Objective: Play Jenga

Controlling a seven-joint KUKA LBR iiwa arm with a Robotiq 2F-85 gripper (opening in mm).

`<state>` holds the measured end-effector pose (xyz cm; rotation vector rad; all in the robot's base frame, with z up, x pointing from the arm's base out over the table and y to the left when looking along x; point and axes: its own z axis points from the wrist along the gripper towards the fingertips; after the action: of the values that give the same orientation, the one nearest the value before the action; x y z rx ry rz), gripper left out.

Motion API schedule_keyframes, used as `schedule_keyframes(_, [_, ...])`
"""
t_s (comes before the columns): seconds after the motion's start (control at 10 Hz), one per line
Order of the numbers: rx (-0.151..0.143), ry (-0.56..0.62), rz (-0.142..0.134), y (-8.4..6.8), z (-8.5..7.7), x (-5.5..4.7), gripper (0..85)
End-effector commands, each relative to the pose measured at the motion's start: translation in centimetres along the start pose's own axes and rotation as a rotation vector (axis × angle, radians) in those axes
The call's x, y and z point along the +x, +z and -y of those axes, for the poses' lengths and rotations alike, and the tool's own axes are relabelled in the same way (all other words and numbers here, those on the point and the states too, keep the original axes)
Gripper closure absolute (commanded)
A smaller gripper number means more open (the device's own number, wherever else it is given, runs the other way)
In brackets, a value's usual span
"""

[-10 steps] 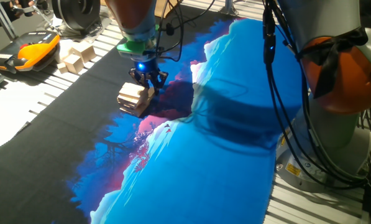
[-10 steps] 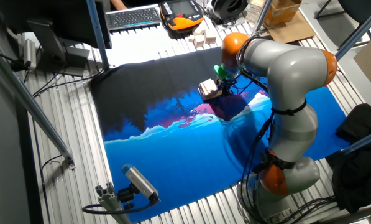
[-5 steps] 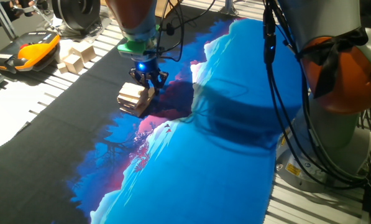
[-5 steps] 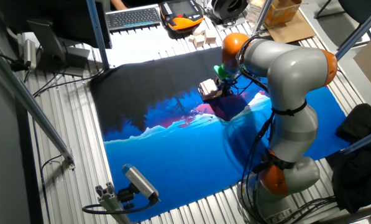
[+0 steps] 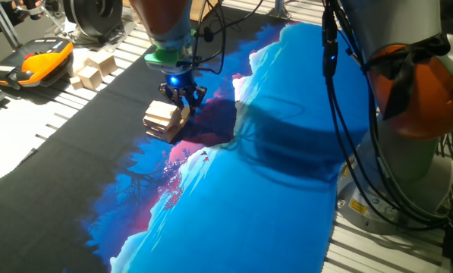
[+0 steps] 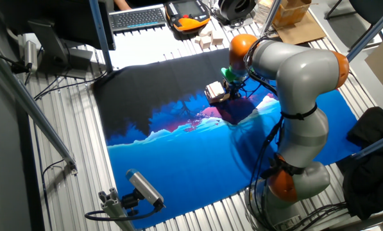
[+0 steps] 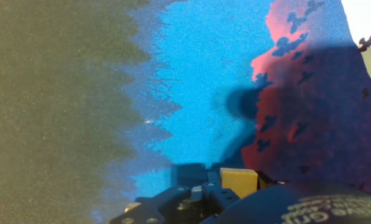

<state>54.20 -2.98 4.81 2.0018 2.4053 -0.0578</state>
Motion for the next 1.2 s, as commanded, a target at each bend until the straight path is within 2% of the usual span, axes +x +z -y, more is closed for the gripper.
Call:
schedule_keyframes(0.0, [0.0,-0.002,0.0,0.02,0.04,0.0,51.0])
schedule_keyframes(1.1, [0.001,-0.02,0.004,0.17,0.64,0.38,51.0])
